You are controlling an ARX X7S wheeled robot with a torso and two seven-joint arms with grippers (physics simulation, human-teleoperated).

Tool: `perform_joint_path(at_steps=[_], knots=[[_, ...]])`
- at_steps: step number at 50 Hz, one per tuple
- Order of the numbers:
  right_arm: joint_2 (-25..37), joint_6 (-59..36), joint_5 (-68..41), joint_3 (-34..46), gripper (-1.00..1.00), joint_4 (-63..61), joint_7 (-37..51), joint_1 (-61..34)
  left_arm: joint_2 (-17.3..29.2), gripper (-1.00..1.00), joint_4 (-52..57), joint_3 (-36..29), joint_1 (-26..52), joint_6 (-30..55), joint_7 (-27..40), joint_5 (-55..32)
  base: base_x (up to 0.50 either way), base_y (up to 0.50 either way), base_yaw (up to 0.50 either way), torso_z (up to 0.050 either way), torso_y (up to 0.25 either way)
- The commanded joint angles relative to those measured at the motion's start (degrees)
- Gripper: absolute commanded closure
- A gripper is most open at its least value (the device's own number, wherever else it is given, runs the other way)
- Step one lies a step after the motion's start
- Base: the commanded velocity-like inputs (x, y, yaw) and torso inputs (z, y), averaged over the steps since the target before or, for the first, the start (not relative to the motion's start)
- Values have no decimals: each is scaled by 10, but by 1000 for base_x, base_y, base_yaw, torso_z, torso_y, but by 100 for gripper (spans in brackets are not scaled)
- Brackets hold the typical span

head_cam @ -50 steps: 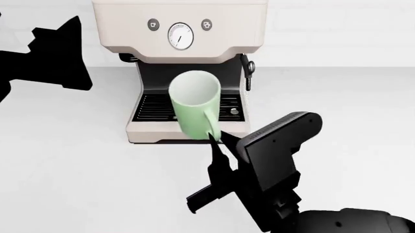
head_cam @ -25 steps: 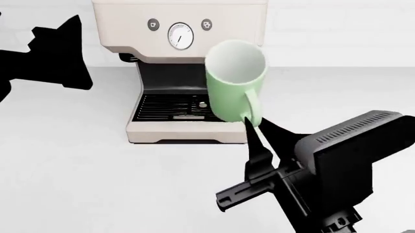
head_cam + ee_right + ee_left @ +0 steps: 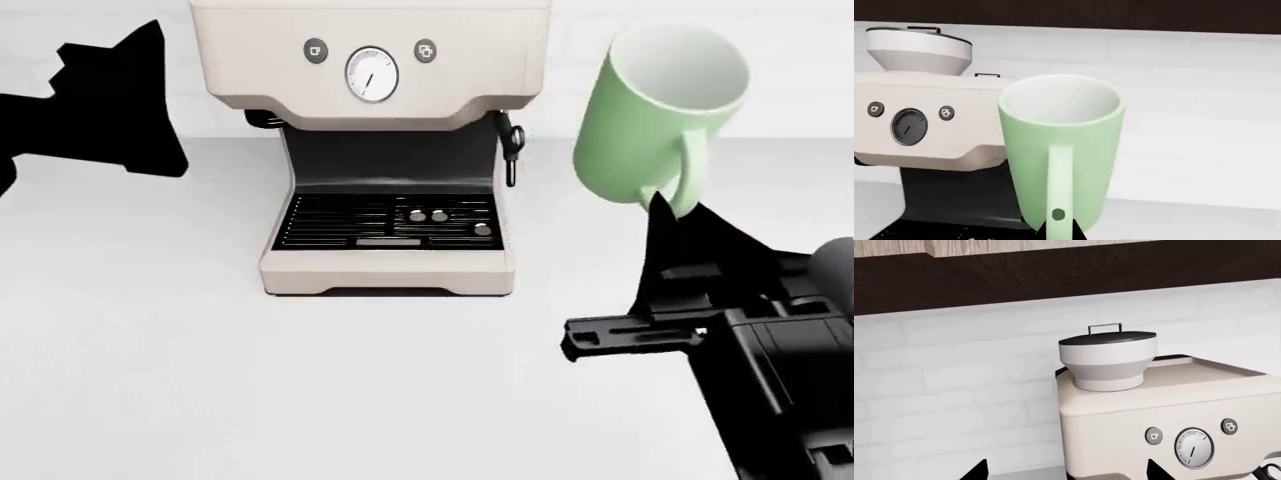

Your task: Pick the mug from under the coffee machine dispenser and place it on the counter.

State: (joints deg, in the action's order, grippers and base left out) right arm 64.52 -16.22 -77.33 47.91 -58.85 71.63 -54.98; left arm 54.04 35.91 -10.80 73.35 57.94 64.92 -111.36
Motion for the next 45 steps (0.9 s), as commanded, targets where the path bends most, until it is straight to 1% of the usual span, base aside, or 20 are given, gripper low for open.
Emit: perform_joint_path(at_steps=[1,7,17,24,30,36,45], knots=[[47,54,20,-7,100,23,36,14,0,-100,-1,-1,0,-2,-3,2,0,0,0,0,0],[44,55,25,-11,100,45,51,13,-1,-100,-1,-3,-1,-2,-4,5,0,0,0,0,0],[23,26,31,-10,100,85,81,-4,-1,-100,1,-3,-6,-5,-7,10,0,0,0,0,0],[20,23,30,-9,100,135,65,-2,-2,-100,2,-2,-8,-8,-11,13,0,0,0,0,0],[3,9,32,-3,100,164,52,-8,-8,-100,1,-4,-14,-9,-19,24,0,0,0,0,0],[-28,-24,29,7,100,201,35,-33,-10,-100,-2,-7,-12,-8,-22,28,0,0,0,0,2],[-93,-75,32,32,100,274,-9,-73,-9,-100,-2,-6,-21,-10,-29,37,0,0,0,0,0]])
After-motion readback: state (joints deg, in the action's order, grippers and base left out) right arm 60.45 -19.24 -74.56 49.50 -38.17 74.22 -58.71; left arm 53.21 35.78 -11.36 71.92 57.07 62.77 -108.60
